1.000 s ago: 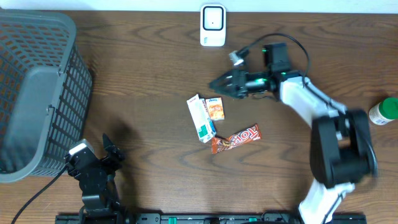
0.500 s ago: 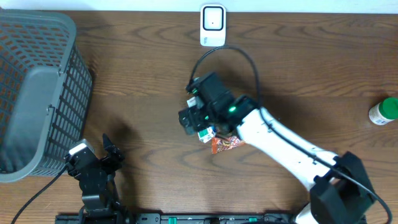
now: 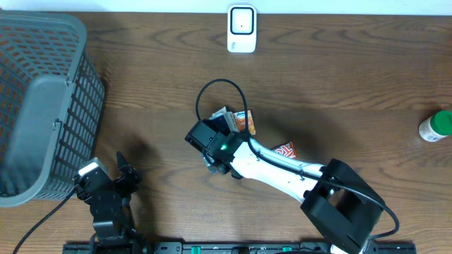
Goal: Scan the item barcode
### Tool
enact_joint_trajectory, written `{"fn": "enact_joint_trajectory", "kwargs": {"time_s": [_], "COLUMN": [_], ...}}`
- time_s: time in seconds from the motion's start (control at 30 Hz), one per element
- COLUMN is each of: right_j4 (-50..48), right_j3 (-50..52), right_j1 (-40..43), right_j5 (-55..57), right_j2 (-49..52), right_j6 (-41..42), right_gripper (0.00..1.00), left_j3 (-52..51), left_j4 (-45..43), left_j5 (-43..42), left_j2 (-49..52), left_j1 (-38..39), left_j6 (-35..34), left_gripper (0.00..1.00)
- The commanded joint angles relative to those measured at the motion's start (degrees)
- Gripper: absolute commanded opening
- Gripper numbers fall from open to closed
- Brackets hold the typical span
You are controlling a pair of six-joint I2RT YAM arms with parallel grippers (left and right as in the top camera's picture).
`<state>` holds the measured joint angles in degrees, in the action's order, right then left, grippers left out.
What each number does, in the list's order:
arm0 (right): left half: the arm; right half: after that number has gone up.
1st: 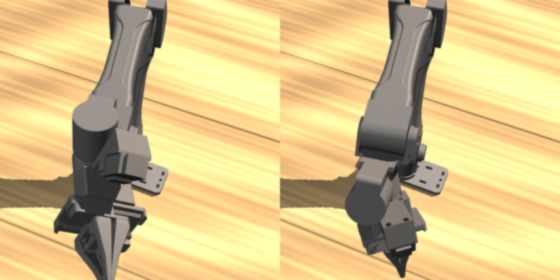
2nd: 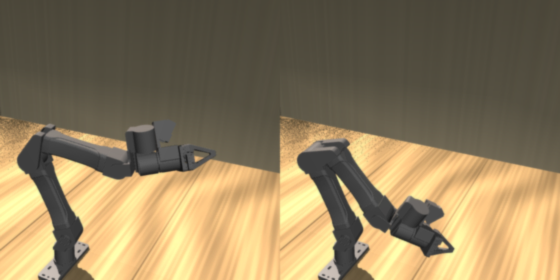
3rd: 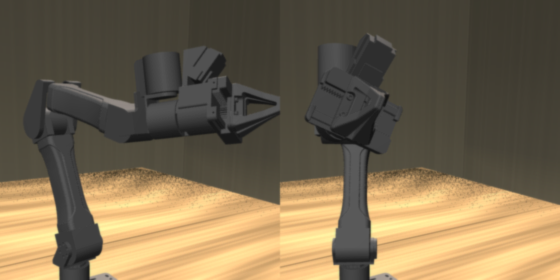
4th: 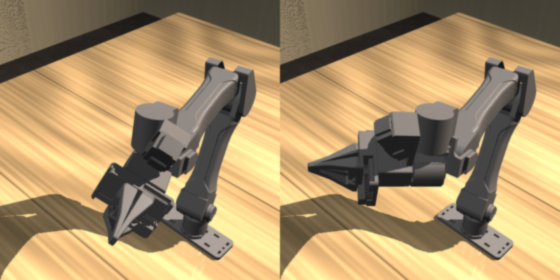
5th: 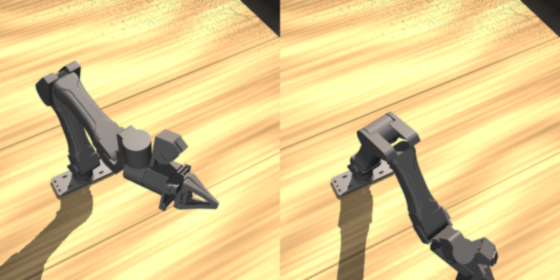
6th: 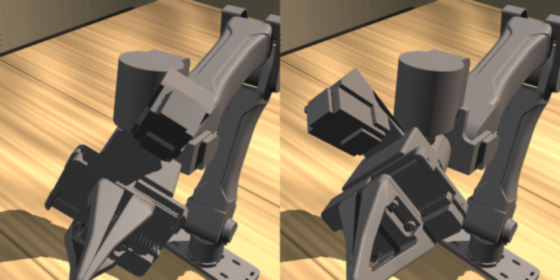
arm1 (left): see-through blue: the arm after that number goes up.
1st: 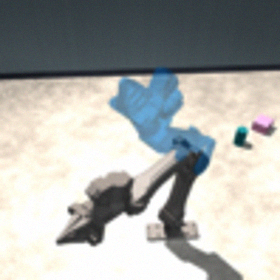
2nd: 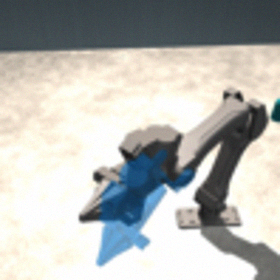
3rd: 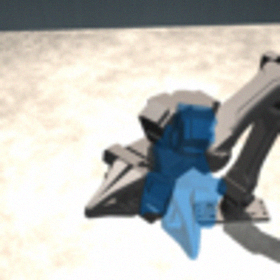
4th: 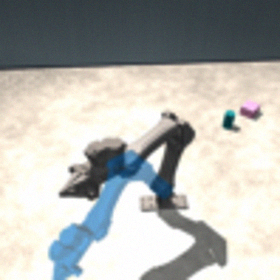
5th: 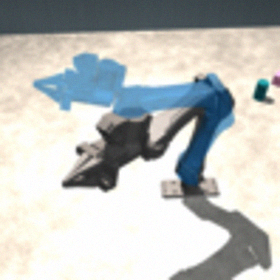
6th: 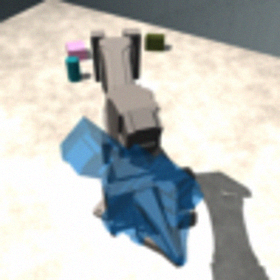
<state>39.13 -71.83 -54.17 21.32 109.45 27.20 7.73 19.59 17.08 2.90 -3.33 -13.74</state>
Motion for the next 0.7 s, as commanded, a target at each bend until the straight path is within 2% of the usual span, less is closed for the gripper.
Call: {"fn": "enact_joint_trajectory", "kwargs": {"time_s": [0.0, 0.3, 0.67], "right_j4": [1.0, 2.8, 3.8], "right_j3": [-0.1, -0.1, -0.1], "right_j1": [0.4, 0.5, 0.0], "right_j5": [3.6, 2.3, 1.1], "right_j2": [-0.6, -0.2, 7.4], "right_j6": [3.3, 4.7, 6.1], "right_gripper": [0.91, 0.88, 0.80], "left_j3": [-0.4, -0.4, -0.4], "left_j4": [0.1, 0.1, 0.1], "left_j5": [0.8, 0.8, 0.8], "left_j2": [-0.2, -0.2, -0.2], "left_j1": [-0.1, -0.1, -0.1], "left_j6": [-0.3, -0.3, -0.3], "left_gripper": [0.84, 0.84, 0.84]}}
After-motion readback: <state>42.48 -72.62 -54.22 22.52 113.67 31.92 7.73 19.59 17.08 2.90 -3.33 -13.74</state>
